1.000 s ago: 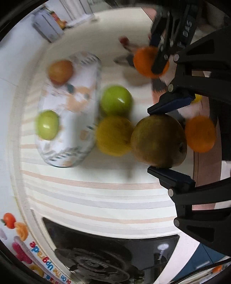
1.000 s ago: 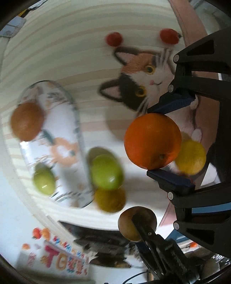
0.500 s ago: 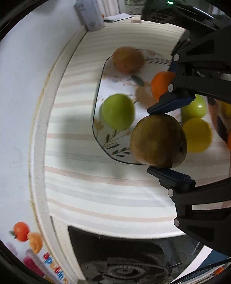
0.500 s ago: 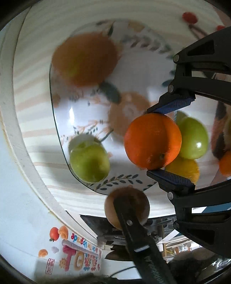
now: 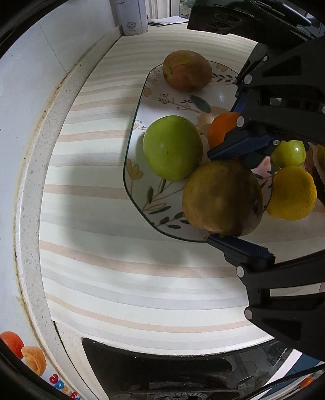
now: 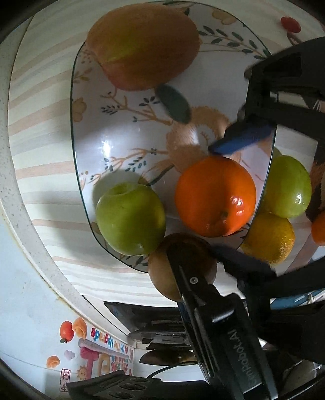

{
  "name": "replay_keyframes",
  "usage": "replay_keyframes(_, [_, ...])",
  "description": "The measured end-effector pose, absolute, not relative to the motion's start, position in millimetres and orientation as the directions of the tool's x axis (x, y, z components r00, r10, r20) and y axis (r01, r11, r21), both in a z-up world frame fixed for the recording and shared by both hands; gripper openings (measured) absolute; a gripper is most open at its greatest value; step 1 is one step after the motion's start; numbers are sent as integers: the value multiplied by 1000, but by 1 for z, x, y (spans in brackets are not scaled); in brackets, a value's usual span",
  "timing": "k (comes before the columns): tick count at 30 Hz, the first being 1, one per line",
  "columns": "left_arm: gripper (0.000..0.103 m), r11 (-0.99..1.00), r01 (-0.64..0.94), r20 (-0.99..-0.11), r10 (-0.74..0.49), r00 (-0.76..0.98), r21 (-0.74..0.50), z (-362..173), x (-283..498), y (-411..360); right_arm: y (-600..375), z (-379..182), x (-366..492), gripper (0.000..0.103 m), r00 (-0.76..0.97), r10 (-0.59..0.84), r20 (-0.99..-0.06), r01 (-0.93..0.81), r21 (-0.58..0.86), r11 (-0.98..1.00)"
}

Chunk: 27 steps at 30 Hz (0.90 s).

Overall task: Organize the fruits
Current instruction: 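Place the brown fruit on the plate with the left tool while the right places the orange, then grasp the orange with the left tool while the right tool grasps the lemon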

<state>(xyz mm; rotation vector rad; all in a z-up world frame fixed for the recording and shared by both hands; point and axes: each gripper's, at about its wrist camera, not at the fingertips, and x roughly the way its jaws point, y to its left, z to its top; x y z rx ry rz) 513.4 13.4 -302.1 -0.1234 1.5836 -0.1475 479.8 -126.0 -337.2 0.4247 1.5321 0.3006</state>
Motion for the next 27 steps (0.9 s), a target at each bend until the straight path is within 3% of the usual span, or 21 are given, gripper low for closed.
replay_keyframes(4, [60,984,8,-984,-175,-21,-175,-305,517,11,-129,-334,477,82,12,426,-904,75,426,902])
replay_keyframes(7, [73,986,3,-986,-169,0,-169,-301,516,13,-133,-329,472,91,9,400,-916,77,400,913])
replay_keyframes(11, [82,991,10,-990,-136,45,-135,-286,509,22,-139,-313,458,94,19,292,-956,70,293,954])
replay_keyframes(17, [82,999,23,-990,-45,130,-43,-264,479,33,-143,-284,431,96,74,115,-991,47,119,992])
replay_keyframes(27, [82,1000,26,-975,8,222,14,-235,415,37,-159,-245,381,96,129,61,-990,63,70,996])
